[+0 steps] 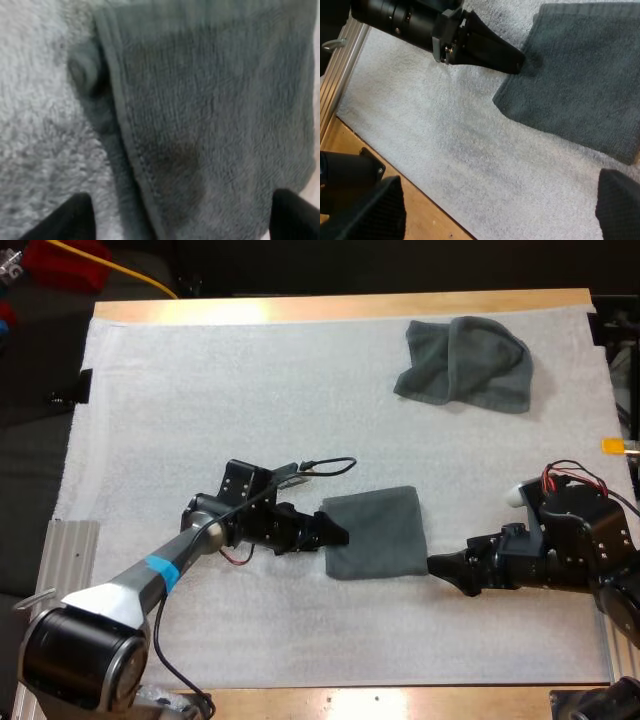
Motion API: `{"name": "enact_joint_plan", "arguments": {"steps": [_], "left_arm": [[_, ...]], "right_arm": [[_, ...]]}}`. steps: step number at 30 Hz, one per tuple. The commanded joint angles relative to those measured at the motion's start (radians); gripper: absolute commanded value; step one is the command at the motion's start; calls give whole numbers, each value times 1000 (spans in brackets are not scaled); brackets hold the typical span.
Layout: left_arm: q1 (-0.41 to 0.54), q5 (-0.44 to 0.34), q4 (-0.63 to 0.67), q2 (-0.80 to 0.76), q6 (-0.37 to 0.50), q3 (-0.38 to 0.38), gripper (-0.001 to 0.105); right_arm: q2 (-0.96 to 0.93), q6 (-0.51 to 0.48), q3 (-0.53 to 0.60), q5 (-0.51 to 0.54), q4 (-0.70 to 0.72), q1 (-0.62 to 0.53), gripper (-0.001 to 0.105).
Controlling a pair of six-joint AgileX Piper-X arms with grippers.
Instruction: Pick towel from pile, fold and stack
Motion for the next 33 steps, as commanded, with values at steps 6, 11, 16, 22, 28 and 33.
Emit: {"name": "enact_joint_plan", "arguments": {"steps": [6,11,16,22,28,33], "left_arm": [[-56,7,28,33,-69,-35,71],[-124,1,56,82,-148,-112,71],[-187,38,116,155,-209,-214,71],[-250,64,115,205,-232,-294,66],[-256,56,108,207,-232,-296,30],[-256,63,108,203,-191,-298,0]], "right_arm": [[-4,-13,-7,-15,-5,0,76],[-4,-8,-7,-19,-3,0,76],[-4,-9,-7,-61,11,0,76],[-4,-9,-7,-61,11,0,76],[-4,-12,-7,-61,11,0,76],[-4,-12,-7,-61,11,0,76]]}}
